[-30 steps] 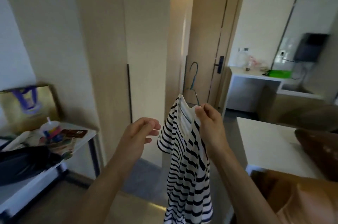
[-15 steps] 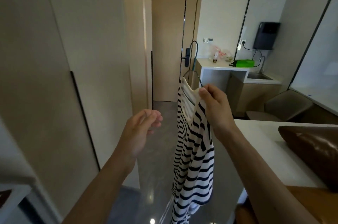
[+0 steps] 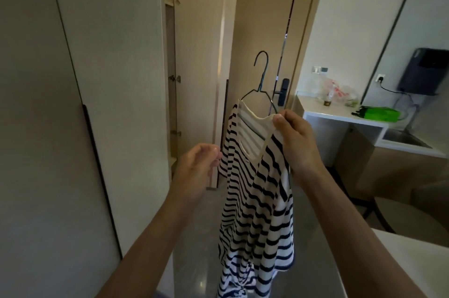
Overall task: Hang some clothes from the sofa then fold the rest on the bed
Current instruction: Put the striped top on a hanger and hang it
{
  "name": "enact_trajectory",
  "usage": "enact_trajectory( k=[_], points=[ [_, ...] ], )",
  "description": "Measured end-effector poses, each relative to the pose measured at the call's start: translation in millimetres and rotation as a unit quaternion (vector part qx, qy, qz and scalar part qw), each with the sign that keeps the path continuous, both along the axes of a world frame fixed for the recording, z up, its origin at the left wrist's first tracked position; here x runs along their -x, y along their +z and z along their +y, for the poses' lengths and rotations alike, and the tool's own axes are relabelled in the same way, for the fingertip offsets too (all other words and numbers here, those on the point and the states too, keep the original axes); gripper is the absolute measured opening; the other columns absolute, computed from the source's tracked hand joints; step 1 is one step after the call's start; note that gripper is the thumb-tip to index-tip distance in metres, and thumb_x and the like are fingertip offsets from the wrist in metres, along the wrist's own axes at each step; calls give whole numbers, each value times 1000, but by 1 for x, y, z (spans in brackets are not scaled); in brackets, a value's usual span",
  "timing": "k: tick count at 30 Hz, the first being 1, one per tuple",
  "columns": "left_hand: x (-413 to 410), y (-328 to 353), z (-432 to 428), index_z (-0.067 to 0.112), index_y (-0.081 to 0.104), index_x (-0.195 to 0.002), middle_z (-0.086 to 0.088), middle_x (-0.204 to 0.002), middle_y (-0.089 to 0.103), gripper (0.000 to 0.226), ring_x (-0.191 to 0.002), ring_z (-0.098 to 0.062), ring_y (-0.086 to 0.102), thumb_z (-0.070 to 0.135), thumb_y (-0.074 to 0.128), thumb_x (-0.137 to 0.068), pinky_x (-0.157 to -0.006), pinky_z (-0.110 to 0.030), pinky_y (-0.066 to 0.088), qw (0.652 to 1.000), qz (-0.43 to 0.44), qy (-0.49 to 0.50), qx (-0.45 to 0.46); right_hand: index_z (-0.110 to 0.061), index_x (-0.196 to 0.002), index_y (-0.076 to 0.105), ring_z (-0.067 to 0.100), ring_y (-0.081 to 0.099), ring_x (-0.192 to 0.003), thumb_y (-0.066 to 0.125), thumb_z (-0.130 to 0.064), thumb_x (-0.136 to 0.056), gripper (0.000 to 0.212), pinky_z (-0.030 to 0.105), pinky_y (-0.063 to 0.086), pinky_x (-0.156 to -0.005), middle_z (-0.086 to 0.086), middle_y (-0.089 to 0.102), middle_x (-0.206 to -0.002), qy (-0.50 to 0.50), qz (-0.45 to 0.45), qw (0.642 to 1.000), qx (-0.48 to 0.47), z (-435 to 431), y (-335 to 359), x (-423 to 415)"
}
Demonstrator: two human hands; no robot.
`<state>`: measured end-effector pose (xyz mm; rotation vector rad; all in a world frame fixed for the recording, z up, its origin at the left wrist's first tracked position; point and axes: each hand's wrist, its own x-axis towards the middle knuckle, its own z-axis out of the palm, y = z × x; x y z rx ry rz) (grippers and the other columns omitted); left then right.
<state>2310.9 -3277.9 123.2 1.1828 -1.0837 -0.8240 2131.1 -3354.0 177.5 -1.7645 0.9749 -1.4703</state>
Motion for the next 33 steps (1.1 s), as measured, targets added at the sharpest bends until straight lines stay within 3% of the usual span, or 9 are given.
enact_trajectory(
  k=[6,9,13,17,21,25,33],
  points=[
    [-14,1,-119,22,69,-104,6,-101,74,20,-103,-14,66,31,51,-102,-93,-35,51,998,27,52,0,7,-87,47,22,38,-70,46,-22,-106,36,32,36,-67,10,44,-75,68,-3,998,7,-130,5,-18],
    [-27,-5,-184,20,70,-106,5,-101,74,22,-102,-14,67,28,49,-103,-91,-33,52,997,40,63,8,5,-83,46,22,37,-69,46,-22,-106,36,32,34,-66,9,41,-73,88,1,996,9,-197,0,-35],
    [-49,-11,-263,21,69,-107,6,-104,75,25,-103,-12,68,28,46,-104,-93,-35,51,995,56,83,11,-7,-77,48,25,36,-68,48,-25,-105,33,36,34,-66,10,40,-72,134,-7,991,-3,-281,-9,-60],
    [-68,-10,-333,21,69,-108,6,-105,74,25,-104,-12,67,29,45,-103,-95,-37,51,992,55,116,12,-2,-80,50,24,40,-68,49,-33,-101,37,34,38,-64,11,43,-73,181,-1,983,-14,-362,-11,-89],
    [-90,-3,-391,17,69,-109,4,-103,75,24,-101,-11,68,24,46,-103,-89,-30,51,985,64,157,10,-14,-78,55,19,44,-64,47,-23,-106,30,30,42,-60,4,47,-70,222,-14,974,-36,-436,-7,-122],
    [-111,0,-445,18,69,-107,7,-99,75,24,-95,-6,69,25,46,-104,-81,-25,49,975,58,213,11,-18,-81,59,26,44,-70,51,-34,-100,27,41,40,-67,11,49,-77,277,-29,960,-39,-508,0,-160],
    [-160,21,-558,21,72,-102,6,-100,75,25,-99,-9,68,27,48,-103,-81,-24,49,940,59,335,8,-6,-83,56,26,43,-68,53,-28,-102,29,41,37,-65,11,48,-75,384,-35,923,1,-646,23,-251]
  ],
)
